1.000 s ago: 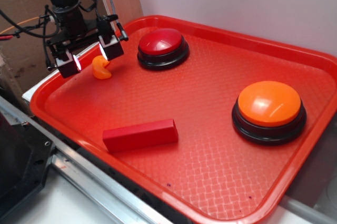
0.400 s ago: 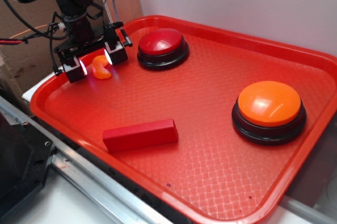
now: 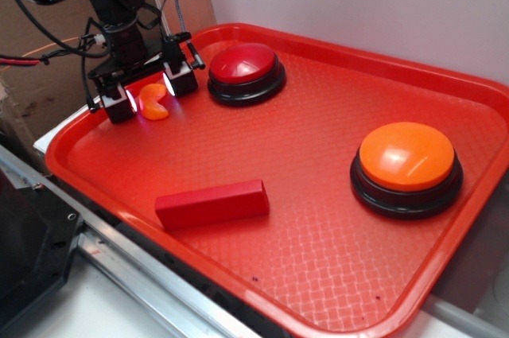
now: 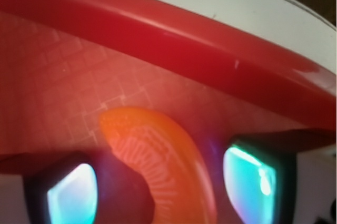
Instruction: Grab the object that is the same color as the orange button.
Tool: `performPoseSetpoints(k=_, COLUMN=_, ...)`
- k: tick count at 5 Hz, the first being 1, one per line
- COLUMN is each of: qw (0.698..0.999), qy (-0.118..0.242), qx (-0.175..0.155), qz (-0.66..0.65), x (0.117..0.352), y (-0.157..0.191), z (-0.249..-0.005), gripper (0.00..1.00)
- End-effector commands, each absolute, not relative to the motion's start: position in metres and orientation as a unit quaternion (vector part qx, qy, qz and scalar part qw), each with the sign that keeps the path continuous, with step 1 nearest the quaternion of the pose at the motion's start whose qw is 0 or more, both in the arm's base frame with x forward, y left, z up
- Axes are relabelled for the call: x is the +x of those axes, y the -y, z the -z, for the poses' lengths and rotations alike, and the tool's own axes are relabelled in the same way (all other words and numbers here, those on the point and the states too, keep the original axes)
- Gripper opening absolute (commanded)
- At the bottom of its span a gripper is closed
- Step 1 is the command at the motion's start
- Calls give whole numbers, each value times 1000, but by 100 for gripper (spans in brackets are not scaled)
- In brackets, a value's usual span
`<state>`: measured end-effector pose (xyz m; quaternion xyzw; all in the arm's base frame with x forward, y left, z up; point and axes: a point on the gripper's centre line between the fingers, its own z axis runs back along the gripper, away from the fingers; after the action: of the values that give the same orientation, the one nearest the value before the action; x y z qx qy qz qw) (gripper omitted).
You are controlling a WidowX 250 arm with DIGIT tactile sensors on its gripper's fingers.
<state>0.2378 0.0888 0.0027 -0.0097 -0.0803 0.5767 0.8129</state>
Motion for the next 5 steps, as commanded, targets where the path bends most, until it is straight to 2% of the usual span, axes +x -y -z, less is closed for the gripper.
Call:
performPoseSetpoints(k=1, qw=811, qy=91, qx=-25, qz=-577, x=235, y=-98, z=-2, gripper=100)
performPoseSetpoints(k=2, qw=809, qy=94, qx=-22, qz=-580, x=234, y=-96, z=-1, gripper=54)
performPoseSetpoints(k=3, qw=807, qy=95, qx=-28, qz=-583, x=234, y=-96, z=-1, gripper=0)
performPoseSetpoints(k=5, qw=805, qy=96, qx=-30, qz=-584, x=234, y=-97, z=-1, gripper=0)
